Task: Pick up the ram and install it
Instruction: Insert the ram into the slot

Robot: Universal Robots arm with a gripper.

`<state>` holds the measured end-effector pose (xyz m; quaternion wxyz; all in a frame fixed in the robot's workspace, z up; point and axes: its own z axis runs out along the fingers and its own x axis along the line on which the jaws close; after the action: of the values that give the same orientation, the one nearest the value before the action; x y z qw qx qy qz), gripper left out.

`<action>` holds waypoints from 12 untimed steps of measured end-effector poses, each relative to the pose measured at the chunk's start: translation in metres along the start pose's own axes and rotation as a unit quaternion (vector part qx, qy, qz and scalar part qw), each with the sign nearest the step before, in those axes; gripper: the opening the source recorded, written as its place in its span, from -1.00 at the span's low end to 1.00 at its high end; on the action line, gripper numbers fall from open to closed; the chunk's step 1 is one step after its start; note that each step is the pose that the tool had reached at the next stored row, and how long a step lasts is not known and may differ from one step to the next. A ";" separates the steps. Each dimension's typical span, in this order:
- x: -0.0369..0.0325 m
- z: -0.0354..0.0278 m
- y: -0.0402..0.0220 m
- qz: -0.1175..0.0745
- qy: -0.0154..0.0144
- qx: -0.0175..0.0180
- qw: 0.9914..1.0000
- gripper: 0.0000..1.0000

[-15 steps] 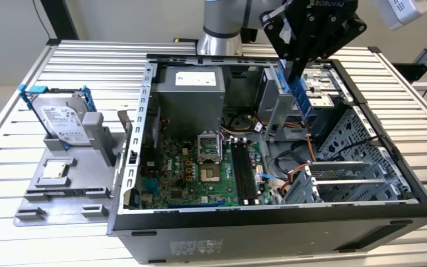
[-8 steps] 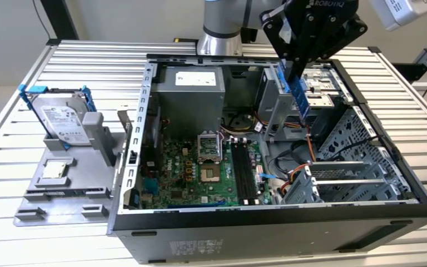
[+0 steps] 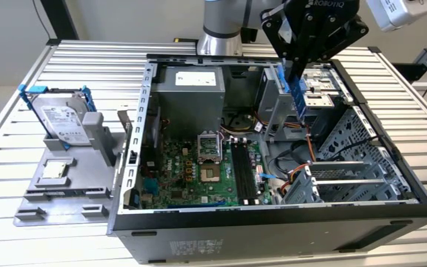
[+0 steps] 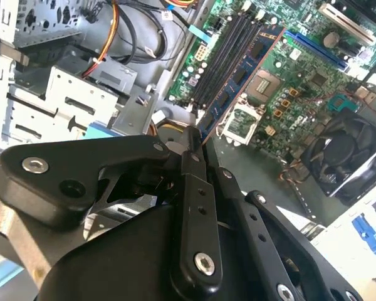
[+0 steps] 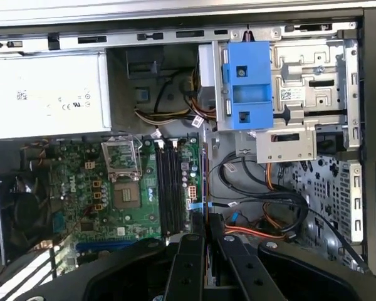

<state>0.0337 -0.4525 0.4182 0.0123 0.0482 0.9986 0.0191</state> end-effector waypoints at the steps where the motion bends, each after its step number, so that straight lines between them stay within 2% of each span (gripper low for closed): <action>1: 0.0000 0.0000 0.0000 0.000 0.000 0.000 1.000 -1.00; 4: -0.0010 0.0015 0.0000 -0.002 0.000 0.001 1.000 -1.00; 9: -0.0079 0.0085 0.0004 -0.016 0.002 0.001 1.000 -1.00; 12: -0.0098 0.0121 -0.0020 -0.021 0.003 0.001 1.000 -1.00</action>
<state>0.0435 -0.4550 0.4062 0.0101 0.0271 0.9994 0.0177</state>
